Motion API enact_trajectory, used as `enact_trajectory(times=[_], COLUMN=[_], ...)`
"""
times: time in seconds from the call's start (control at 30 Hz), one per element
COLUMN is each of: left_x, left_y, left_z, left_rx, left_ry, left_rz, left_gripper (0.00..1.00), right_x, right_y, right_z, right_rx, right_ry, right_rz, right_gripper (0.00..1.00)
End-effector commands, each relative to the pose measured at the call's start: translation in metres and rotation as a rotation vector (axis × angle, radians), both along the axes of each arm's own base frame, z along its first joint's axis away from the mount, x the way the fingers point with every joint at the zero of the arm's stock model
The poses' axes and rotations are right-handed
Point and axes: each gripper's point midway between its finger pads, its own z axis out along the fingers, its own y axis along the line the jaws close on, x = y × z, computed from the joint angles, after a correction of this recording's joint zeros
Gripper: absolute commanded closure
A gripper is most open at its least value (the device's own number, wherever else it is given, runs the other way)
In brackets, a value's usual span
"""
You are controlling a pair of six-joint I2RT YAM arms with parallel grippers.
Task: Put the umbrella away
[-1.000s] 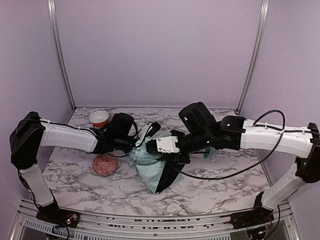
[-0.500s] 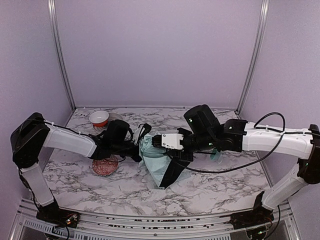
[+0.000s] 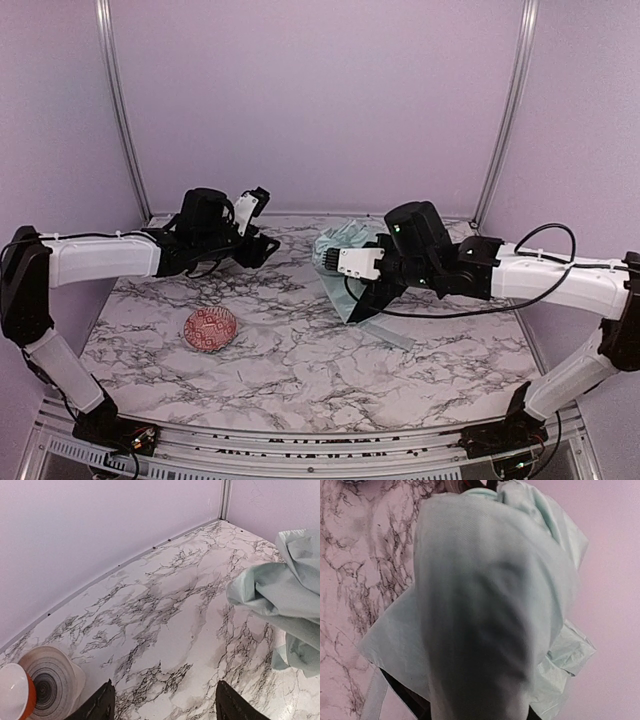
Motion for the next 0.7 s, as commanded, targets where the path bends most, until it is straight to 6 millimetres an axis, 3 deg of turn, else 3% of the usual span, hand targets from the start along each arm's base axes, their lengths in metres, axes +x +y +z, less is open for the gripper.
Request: enact_trajectory(times=[0.0,0.1,0.17,0.27,0.33,0.47,0.57,0.67], left_x=[0.002,0.003,0.0,-0.014,-0.026,-0.063,-0.091,-0.116], left_y=[0.016,0.022,0.025,0.025,0.021,-0.004,-0.021,-0.031], left_z=[0.019,0.032,0.038,0.037,0.031,0.013,-0.003,-0.015], left_rx=[0.091,0.075,0.062,0.045,0.049,0.097,0.101,0.11], left_ry=[-0.051,-0.076,-0.086,-0.082,-0.078,-0.101,-0.093,-0.082], left_rz=[0.045,0.078,0.084,0.048,0.014,-0.112,-0.224,-0.326], left_gripper=[0.31,0.31,0.31,0.32,0.33,0.34,0.34,0.34], right_x=[0.069,0.091,0.097,0.086,0.071,0.035,0.009,-0.016], right_y=[-0.027,-0.03,-0.028,-0.016,-0.005,0.017,0.033,0.042], right_z=[0.066,0.084,0.073,0.026,-0.018,-0.1,-0.14,-0.166], right_rx=[0.031,-0.008,-0.039,-0.063,-0.078,-0.144,-0.146,-0.156], right_ry=[-0.321,-0.447,-0.46,-0.394,-0.307,-0.142,-0.015,0.08], right_rz=[-0.235,-0.315,-0.325,-0.266,-0.228,-0.188,-0.162,-0.12], right_gripper=[1.0,1.0,1.0,1.0,1.0,1.0,1.0,1.0])
